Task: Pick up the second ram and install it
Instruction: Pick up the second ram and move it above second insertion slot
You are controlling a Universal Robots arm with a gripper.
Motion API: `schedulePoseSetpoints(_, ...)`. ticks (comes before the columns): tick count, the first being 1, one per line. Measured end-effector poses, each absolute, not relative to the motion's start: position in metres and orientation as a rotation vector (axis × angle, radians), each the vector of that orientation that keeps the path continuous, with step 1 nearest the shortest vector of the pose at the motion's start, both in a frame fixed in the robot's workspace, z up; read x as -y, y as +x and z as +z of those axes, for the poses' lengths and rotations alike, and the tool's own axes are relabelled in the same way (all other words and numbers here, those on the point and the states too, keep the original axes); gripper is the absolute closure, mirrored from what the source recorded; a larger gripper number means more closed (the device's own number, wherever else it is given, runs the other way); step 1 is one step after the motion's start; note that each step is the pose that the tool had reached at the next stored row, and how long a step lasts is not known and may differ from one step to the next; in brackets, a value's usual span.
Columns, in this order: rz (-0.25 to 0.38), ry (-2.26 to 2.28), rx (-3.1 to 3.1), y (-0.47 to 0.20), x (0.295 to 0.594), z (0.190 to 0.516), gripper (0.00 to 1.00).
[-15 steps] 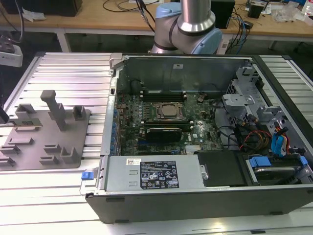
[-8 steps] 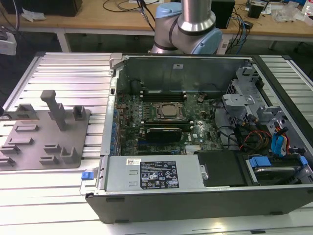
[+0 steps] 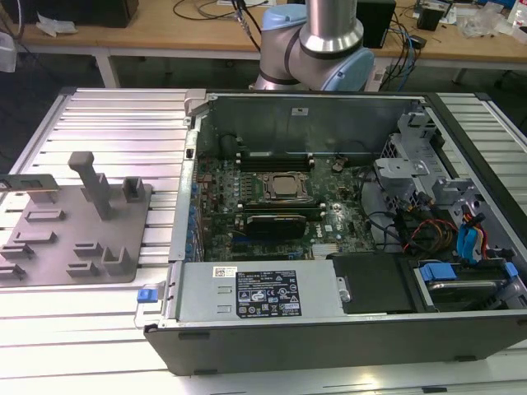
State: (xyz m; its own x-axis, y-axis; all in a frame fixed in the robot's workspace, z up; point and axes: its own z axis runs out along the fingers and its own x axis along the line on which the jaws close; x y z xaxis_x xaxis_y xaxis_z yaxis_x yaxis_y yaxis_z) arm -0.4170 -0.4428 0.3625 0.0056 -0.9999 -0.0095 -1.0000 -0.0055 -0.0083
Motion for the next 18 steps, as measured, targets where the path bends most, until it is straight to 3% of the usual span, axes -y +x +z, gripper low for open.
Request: schedulePoseSetpoints(18,-0.001,-2.217,-2.205,-0.417,0.443,0.399,0.91)
